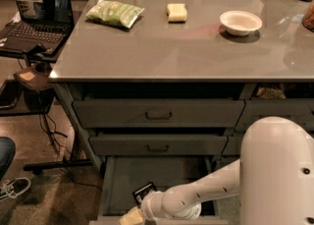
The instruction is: Pick rxbar chocolate from bottom drawer and place on counter
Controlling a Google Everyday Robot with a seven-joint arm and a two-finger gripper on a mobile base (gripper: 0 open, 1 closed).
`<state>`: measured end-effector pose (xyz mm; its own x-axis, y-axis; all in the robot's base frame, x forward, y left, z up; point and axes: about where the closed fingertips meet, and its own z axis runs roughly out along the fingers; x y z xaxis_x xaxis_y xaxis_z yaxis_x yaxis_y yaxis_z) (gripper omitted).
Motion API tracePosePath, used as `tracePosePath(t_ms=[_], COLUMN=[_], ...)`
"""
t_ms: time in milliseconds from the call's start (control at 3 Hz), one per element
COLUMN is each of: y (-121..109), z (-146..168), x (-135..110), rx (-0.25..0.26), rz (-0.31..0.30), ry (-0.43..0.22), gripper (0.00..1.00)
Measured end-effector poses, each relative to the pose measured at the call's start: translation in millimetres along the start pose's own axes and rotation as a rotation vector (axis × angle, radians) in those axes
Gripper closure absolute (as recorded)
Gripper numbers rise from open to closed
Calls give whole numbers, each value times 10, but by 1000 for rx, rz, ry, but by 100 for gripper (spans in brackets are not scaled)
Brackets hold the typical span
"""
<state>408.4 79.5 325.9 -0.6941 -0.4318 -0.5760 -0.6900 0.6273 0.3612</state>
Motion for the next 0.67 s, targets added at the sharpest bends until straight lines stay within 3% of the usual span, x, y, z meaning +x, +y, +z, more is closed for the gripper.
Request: tracePosePath(t_ms=[333, 667], y=[-120, -498], z=[25, 145], x=[-10, -215], rx=[18, 77], rz=[10, 57], ry=[-22, -143], gripper=[0, 0])
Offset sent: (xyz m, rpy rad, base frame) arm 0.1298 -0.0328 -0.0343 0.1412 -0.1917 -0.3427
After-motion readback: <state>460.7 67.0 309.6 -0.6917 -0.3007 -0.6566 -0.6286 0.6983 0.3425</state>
